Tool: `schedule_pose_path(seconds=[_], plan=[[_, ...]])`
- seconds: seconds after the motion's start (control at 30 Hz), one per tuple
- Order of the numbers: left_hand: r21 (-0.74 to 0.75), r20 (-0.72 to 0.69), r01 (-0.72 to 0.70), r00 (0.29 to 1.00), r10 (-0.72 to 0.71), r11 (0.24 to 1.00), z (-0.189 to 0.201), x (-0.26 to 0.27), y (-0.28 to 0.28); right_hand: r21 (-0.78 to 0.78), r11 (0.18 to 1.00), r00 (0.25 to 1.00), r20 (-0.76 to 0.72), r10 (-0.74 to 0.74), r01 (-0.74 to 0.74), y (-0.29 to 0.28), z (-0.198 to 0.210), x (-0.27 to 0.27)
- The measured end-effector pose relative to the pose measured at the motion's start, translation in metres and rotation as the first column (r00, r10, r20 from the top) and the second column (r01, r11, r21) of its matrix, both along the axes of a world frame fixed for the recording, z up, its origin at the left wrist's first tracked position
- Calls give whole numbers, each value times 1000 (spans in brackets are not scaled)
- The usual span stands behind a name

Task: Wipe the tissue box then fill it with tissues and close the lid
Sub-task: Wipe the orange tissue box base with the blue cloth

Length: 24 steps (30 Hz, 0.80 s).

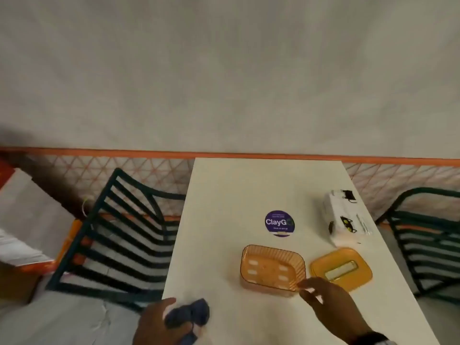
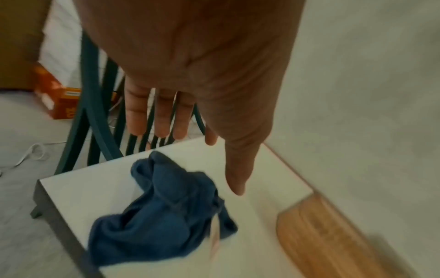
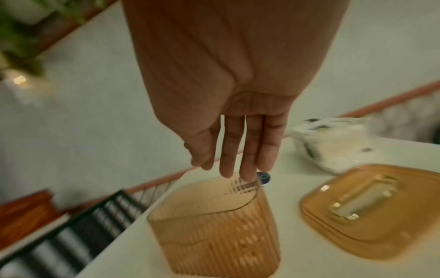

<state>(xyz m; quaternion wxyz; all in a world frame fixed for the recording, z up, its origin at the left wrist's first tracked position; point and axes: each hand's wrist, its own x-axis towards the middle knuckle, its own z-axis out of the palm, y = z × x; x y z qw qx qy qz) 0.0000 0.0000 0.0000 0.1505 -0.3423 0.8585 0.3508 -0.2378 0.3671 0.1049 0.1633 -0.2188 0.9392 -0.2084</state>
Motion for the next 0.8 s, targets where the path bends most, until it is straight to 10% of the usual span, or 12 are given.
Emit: schedule_pose_path(seconds=[0.1, 0.23, 0.4, 0.53, 0.6, 0.73, 0.8], plan=[[-164, -73, 118, 989, -132, 979, -21, -16, 22, 174, 952, 958, -99, 270, -251, -40, -8, 3], [-230, 178, 263, 958, -225, 937, -22, -24, 41, 389, 837, 910, 12, 415, -386, -72, -29, 4], [-280, 141, 216, 973, -182, 935, -19, -22, 41, 506, 779, 927, 150, 343, -371, -84, -29, 1], [14, -54, -116, 992, 116, 993, -9, -28, 26, 568, 742, 933, 169, 319, -357, -94, -23, 0], [237, -44, -329, 936, 348, 914, 4, -37, 22, 572, 748, 939, 142, 313, -336, -100, -14, 0], [659, 71, -559, 712, 698, 503, 34, -73, 30, 488, 850, 980, 139, 145, -195, -110, 5, -20], [683, -30, -518, 685, 728, 515, 53, -97, 43, 369, 919, 975, 212, 61, -138, -112, 14, -33]])
